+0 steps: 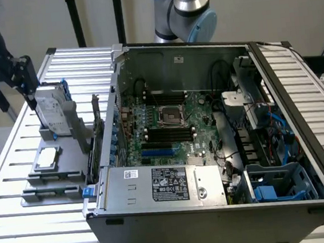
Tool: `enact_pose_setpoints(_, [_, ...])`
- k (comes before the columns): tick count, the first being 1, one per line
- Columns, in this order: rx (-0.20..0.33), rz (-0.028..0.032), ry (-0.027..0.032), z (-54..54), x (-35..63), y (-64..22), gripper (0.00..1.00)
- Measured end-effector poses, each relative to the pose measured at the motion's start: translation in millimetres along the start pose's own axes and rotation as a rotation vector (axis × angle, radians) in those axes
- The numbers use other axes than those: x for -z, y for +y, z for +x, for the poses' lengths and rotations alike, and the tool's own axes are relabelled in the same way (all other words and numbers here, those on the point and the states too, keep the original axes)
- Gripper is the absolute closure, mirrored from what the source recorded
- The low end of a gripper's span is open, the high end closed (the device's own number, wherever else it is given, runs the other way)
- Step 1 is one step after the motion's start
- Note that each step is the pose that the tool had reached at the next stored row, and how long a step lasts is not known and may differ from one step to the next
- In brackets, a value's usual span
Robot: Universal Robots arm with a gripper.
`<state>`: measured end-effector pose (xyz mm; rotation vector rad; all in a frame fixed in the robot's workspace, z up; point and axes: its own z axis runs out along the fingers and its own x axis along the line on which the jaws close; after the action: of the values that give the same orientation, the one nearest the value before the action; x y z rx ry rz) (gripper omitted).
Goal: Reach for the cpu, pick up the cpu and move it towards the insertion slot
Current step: 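Pick up the cpu and move it towards the insertion slot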
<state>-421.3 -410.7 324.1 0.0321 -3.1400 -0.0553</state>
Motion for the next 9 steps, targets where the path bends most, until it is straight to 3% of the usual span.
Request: enact_pose_setpoints(9, [0.000, 0.0000, 0.0000, 0.1, -16.3, -2.4, 0.29])
